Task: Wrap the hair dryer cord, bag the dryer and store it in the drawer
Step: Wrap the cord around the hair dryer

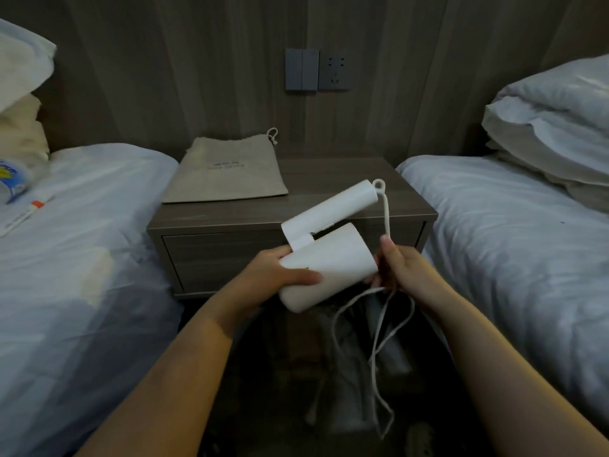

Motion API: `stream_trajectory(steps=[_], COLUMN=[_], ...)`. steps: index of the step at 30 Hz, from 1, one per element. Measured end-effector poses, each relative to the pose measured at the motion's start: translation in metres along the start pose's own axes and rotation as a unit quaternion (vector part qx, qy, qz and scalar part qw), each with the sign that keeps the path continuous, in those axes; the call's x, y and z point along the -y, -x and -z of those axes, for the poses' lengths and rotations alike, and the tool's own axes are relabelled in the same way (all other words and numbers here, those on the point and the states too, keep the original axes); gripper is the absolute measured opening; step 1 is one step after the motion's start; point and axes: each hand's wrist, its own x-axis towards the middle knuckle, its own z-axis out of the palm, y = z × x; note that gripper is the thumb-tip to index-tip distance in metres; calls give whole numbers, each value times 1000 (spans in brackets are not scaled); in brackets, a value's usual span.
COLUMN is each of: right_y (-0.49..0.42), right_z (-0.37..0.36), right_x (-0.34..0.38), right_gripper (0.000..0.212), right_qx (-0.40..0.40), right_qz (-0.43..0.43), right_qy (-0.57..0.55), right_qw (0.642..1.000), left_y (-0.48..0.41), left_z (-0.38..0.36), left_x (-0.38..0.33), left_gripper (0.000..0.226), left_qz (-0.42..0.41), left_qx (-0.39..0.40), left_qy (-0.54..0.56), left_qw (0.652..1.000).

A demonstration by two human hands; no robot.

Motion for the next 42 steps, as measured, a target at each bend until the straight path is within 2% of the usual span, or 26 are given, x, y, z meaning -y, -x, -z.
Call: stream_trajectory(steps=[4,8,10,13,15,17,19,20,22,24,27,30,33,35,38,40,42], right_y=[-7,-4,0,2,4,5,5,6,10,15,20,25,30,31,33,34,34], right_z=[-11,-14,-20,-34,-40,-40,-37,-36,-39,-44,-50,-46,-37,-28,-14,-10,-9], right_x=[-9,-20,-18,-13,-11,-11,-10,-8,0,14,24,27,37,42,47,50,51], right_gripper=[28,25,27,25,15,19,21,21,19,19,25,40,58,50,32,28,25], right_qx=[5,-60,-78,-102,-143,-162,-100,-52,29,88,135,157,219,244,270,253,197], right_qz=[-12,14,34,67,77,78,49,31,23,20,29,61,61,70,34,58,114], right_qy=[-16,104,79,17,63,130,246,320,433,500,540,486,384,328,251,244,252], right_qw=[1000,993,993,992,985,975,963,946,901,861,830,858,895,910,929,934,941], left_y=[2,0,0,0,1,3,4,4,1,-1,-6,-13,-15,-13,-10,-8,-6], left_z=[-10,-6,-4,3,8,9,7,5,-1,-6,-11,-8,-4,-3,-3,-2,-1], left_x=[-4,-12,-13,-14,-15,-18,-22,-23,-24,-23,-22,-19,-11,-8,-5,-5,-3], left_gripper=[53,49,51,30,28,26,26,27,37,52,55,60,68,71,73,73,71], left_qz=[36,36,48,67,75,73,67,66,75,84,75,40,0,-22,-67,-90,-110], left_qx=[-2,-64,-99,-121,-119,-106,-86,-80,-90,-124,-182,-259,-315,-322,-304,-297,-281], left_qy=[112,183,221,306,303,277,279,279,248,200,176,107,-24,-88,-163,-230,-307], left_qw=[993,980,969,942,943,952,954,955,962,968,965,959,949,943,936,922,902])
